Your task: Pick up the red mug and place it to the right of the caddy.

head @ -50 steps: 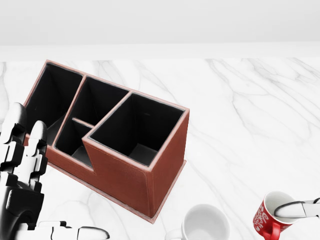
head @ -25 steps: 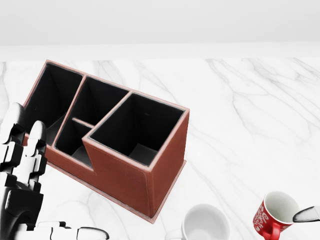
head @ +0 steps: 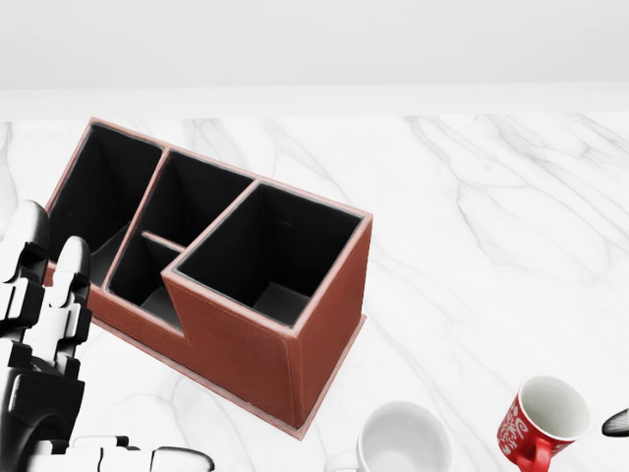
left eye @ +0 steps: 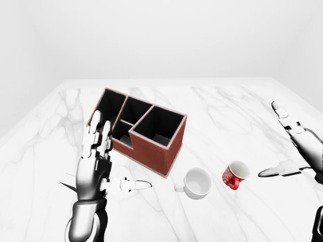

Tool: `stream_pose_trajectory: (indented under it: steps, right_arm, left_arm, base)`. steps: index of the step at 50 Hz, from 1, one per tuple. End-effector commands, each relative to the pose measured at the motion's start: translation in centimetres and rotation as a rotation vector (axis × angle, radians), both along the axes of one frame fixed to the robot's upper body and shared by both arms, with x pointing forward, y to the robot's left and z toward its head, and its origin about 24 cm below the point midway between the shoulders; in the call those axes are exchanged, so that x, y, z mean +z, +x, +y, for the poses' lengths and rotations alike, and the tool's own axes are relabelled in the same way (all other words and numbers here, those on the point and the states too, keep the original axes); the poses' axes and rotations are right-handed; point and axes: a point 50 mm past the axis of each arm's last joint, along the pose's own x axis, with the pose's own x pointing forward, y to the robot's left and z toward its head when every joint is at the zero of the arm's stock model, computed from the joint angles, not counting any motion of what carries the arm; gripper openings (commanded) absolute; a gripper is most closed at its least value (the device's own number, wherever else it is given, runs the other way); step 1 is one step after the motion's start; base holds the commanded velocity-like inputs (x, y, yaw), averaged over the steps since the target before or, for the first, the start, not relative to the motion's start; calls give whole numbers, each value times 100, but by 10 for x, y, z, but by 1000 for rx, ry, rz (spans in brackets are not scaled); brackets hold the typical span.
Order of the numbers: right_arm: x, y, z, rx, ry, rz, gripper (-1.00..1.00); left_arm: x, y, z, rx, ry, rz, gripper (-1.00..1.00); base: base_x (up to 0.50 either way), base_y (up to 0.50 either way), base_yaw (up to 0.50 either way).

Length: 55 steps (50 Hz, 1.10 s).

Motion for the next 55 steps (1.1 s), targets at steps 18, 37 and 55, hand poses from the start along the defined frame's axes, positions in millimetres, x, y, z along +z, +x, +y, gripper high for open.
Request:
stream_pose_trajectory:
  steps: [18, 37, 55]
  right_arm:
    - [-32, 19, -4, -30, -30, 180, 100]
    - [-71, 23, -12, -78, -30, 370, 100]
    - [-98, 24, -19, -118, -83, 520, 100]
  left_arm:
    - [0, 0, 0, 0, 0, 0, 100]
    - [-2, 1, 0, 0, 0, 8, 100]
    - [-4, 1, -1, -3, 2, 19, 100]
  base:
    - [0, 0, 0]
    - [0, 0, 0]
    - [0, 0, 0]
